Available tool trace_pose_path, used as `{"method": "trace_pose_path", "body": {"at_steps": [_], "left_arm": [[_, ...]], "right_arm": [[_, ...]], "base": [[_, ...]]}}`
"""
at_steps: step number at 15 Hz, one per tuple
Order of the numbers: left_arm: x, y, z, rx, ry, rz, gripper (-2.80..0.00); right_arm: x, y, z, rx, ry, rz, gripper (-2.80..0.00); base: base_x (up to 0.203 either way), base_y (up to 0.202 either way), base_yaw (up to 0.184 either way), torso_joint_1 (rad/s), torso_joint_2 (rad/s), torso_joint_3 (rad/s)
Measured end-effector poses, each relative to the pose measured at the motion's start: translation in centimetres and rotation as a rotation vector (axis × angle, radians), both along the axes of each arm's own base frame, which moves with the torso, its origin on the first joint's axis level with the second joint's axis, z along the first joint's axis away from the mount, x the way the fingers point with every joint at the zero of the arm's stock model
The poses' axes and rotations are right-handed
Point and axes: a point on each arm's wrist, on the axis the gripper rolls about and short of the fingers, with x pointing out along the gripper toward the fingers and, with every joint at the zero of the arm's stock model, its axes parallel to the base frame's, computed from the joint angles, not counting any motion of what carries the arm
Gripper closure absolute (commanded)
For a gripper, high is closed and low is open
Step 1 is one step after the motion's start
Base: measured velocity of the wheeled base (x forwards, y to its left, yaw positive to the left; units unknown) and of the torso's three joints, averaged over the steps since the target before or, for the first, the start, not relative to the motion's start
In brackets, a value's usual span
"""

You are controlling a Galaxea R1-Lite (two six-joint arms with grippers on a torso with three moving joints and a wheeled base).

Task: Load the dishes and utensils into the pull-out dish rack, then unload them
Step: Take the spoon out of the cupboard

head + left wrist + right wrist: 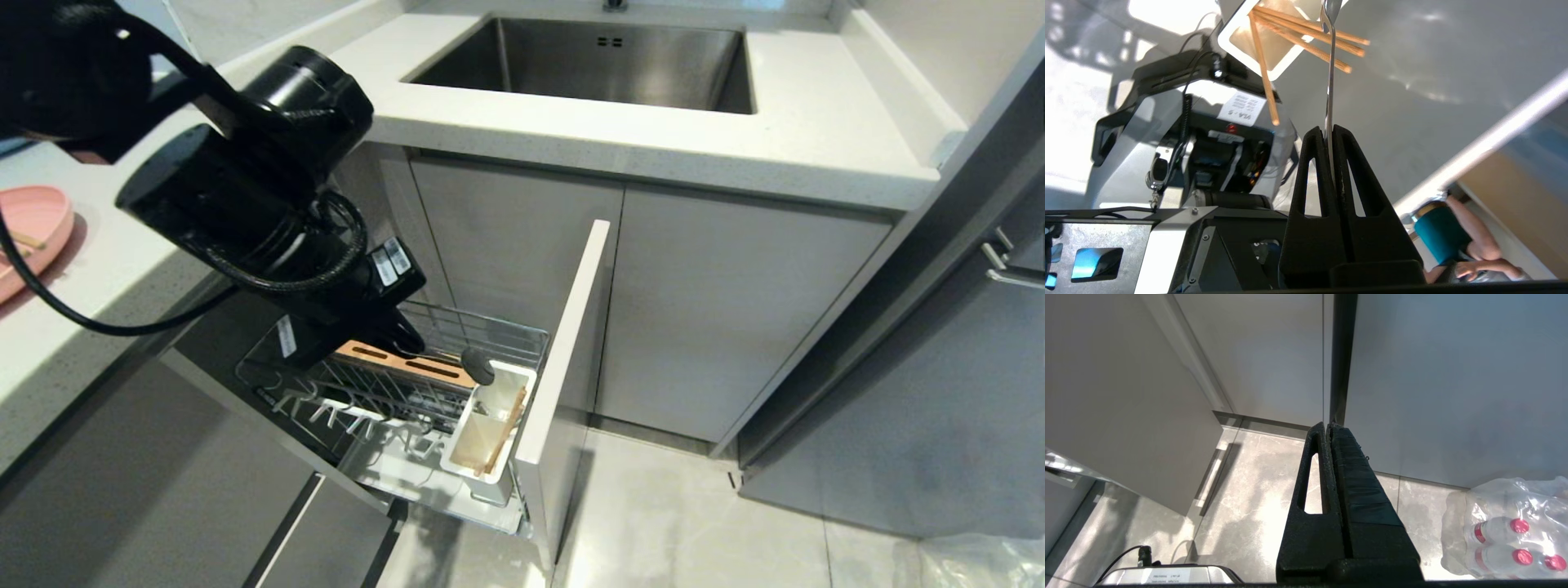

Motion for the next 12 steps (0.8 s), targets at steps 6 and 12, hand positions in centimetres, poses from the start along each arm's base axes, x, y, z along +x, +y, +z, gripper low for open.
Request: {"method": "trace_pose_path", "body": {"at_steps": [6,12], "left_arm": [[-5.9,3.5,4.6,-0.065,-0.149,0.01,0.0],[-11.9,7.6,7.9,-0.048,-0.384,0.143,0.0]], "right_arm": [[0.0,0.0,0.0,0.0,0.0,0.0,0.0],[0.0,0.0,0.0,0.0,0.0,0.0,0.0]], "base": [[0.0,0.0,0.0,0.0,0.0,0.0],[0.0,0.0,0.0,0.0,0.0,0.0]]}}
